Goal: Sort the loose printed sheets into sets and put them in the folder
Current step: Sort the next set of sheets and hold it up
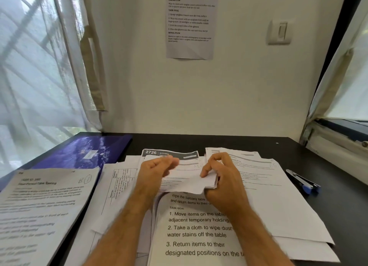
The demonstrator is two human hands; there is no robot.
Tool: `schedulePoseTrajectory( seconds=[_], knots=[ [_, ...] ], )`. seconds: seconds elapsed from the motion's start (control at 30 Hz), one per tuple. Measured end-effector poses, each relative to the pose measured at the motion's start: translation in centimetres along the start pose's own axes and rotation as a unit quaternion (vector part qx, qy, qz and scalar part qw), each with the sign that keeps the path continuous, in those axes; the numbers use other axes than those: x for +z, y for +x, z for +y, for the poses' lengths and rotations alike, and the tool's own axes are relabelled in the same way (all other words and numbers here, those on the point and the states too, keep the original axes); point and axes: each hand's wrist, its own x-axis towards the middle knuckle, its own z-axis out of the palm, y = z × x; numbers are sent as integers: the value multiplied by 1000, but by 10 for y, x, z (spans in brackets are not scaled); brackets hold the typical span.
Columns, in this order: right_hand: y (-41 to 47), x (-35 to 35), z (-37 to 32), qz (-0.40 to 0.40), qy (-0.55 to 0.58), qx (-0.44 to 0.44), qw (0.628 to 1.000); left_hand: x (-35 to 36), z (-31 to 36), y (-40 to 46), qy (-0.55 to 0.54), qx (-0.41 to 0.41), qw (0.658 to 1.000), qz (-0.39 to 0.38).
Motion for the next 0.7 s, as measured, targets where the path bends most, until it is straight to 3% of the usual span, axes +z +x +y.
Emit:
schedulePoseTrajectory(
  seconds=[0.1, 0.23, 0.3, 0.7],
  knots=[
    [0, -4, 5, 69, 27, -41, 996, -5, -8, 6, 294, 35, 951, 83],
    [-1, -9, 6, 146, 79, -40, 985, -13, -32, 18, 461, -82, 883, 29],
    [-2, -10, 4, 155, 85, -36, 984, -13, -38, 20, 478, -106, 872, 17],
    [-5, 3, 2, 85, 64, -13, 994, -14, -28, 16, 422, -122, 897, 47]
  ],
)
